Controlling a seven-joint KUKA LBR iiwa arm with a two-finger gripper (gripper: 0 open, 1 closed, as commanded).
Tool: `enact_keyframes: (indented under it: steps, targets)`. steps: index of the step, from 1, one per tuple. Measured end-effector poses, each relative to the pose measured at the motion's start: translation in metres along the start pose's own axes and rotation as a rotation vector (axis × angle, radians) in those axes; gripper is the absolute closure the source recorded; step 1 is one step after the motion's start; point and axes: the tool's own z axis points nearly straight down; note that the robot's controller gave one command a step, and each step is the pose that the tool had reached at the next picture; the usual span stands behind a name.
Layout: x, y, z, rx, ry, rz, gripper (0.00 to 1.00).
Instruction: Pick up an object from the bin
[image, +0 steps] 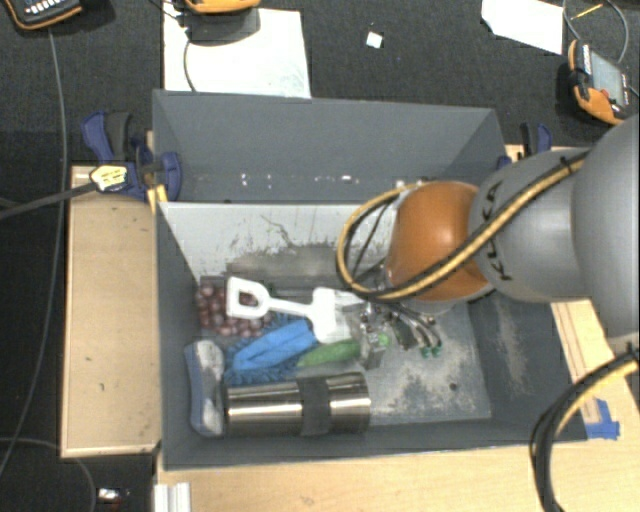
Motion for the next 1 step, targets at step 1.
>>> enact_keyframes:
  steps: [1]
  targets:
    - [0.0004, 0.0000, -0.0278, -0.001, 0.003, 0.001, 1.00]
